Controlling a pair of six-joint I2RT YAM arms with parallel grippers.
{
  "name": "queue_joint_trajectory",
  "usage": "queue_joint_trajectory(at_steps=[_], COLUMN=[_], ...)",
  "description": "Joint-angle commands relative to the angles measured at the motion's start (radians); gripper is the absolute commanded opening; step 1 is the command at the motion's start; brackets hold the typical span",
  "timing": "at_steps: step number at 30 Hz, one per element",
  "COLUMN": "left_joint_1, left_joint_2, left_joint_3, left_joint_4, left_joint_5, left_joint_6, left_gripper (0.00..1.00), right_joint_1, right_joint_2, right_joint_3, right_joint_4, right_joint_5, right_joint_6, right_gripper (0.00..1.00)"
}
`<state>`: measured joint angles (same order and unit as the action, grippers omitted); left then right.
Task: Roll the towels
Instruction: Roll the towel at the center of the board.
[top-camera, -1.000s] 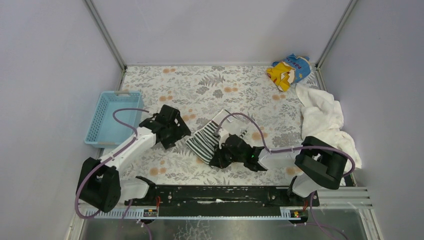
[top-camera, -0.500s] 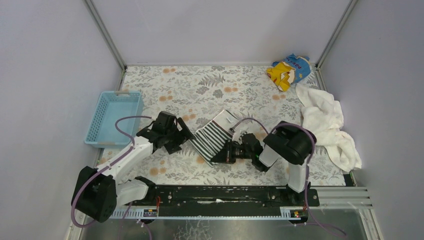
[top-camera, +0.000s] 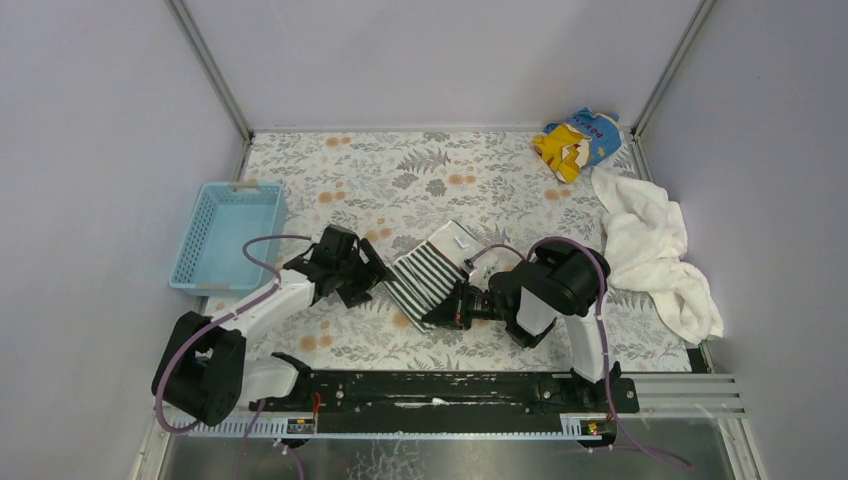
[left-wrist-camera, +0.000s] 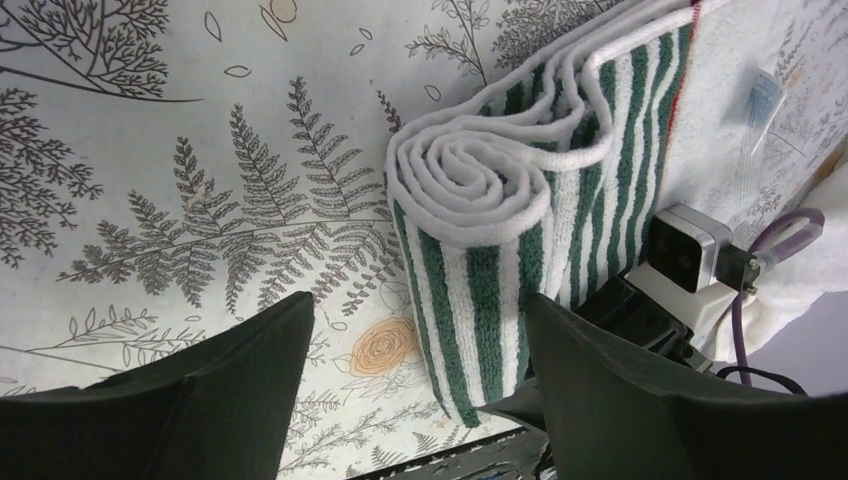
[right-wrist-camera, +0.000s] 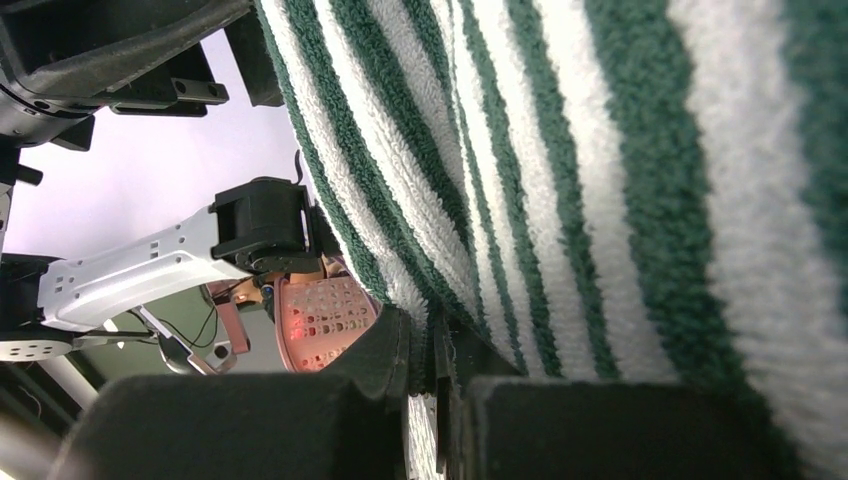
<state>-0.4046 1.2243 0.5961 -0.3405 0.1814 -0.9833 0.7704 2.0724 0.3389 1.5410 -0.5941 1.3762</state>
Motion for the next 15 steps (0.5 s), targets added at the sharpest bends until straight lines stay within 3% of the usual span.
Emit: queue_joint_trajectory(at_steps=[1, 10, 15], left_joint_1=[0.002, -0.002, -0.004], left_joint_2=[0.052, 0.179, 0.257], left_joint_3=[0.001, 0.018, 0.026], left_joint_4=[0.101, 0.131, 0.085], left_joint_5=[0.019, -0.018, -0.061], left_joint_6=[-0.010, -0.017, -0.023], left_gripper=[0.74, 0.63, 0.57], right_joint_1=[-0.005, -0.004, -0.005], right_joint_2=[0.024, -0.002, -0.111], right_joint_3=[0.011, 0.036, 0.078], right_joint_4=[-0.061, -0.175, -0.391], right_joint_5=[-0.024, -0.034, -0.032], right_joint_6=[0.040, 0.000, -0.113], right_gripper=[0.00, 0.03, 0.17])
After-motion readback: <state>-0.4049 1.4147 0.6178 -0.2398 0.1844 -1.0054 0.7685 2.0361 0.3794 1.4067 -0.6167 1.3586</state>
